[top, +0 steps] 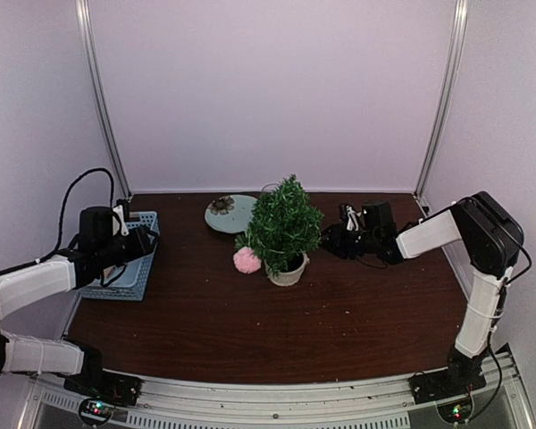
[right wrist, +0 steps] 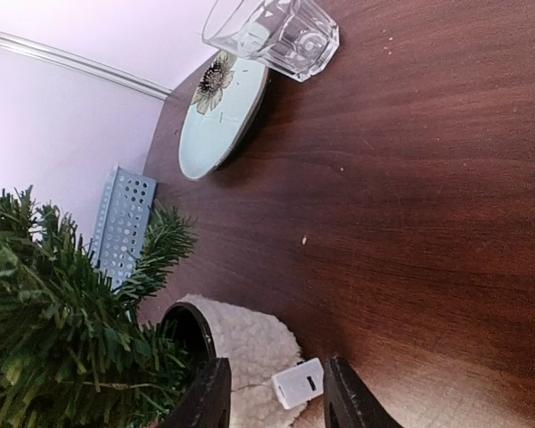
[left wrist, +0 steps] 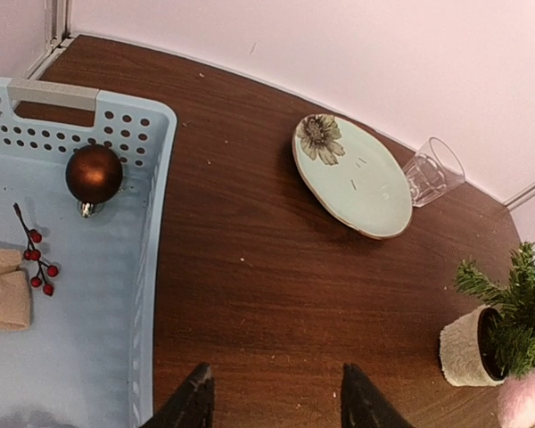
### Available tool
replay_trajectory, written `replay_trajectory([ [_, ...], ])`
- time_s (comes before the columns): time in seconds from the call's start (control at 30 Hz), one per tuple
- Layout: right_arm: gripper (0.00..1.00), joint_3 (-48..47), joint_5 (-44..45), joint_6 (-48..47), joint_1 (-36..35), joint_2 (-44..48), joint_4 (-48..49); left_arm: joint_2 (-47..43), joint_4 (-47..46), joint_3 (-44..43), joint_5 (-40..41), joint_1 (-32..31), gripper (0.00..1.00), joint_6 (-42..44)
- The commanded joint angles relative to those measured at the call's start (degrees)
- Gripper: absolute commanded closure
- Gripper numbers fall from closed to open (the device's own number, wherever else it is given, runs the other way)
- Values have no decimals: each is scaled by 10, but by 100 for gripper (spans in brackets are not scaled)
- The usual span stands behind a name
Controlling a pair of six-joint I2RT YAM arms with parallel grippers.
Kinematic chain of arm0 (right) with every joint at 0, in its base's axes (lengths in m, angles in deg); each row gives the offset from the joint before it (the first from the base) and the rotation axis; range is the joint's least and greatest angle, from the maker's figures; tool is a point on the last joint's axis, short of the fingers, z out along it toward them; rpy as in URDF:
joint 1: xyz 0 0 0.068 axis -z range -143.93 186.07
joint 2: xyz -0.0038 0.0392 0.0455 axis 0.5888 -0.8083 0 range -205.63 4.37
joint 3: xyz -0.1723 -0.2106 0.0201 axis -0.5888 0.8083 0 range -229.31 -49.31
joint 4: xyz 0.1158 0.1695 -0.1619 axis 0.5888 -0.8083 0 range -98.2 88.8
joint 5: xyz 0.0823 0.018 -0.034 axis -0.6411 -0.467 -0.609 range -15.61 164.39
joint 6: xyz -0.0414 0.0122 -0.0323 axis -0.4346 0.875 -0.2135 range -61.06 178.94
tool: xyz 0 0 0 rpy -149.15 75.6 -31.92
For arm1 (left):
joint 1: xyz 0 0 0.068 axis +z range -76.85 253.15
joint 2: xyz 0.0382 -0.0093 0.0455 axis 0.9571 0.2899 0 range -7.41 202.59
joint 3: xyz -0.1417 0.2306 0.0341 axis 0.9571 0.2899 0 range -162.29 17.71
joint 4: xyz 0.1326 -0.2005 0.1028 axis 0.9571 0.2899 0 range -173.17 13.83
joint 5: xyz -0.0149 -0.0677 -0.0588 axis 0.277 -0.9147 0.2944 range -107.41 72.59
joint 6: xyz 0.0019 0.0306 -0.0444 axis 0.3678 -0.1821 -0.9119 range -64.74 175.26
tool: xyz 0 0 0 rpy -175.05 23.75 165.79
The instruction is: Decorate the small christmas tree
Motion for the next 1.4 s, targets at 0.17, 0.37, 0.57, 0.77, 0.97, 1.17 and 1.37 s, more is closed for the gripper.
replay_trajectory([
  [0.17, 67, -34, -33, 68, -9, -62, 96, 6, -60, 27, -32, -14, 54, -13],
  [0.37, 70, -41, -44, 87, -20, -83, 116, 3, -67, 41, -36, -34, 55, -12],
  [0.57, 73, -24, -50, 104, -28, -97, 152, -5, -84, 62, -22, -75, 57, -20],
  [0.77, 78, -1, -56, 125, -34, -104, 194, -13, -119, 92, -5, -115, 60, -42],
  [0.97, 81, 24, -59, 153, -37, -106, 241, -24, -117, 112, 13, -138, 62, -48],
  [1.17, 85, 44, -58, 167, -46, -102, 265, -38, -120, 128, 14, -143, 63, -59],
  [1.37, 87, 59, -53, 184, -59, -97, 285, -37, -129, 141, 18, -151, 63, -69],
])
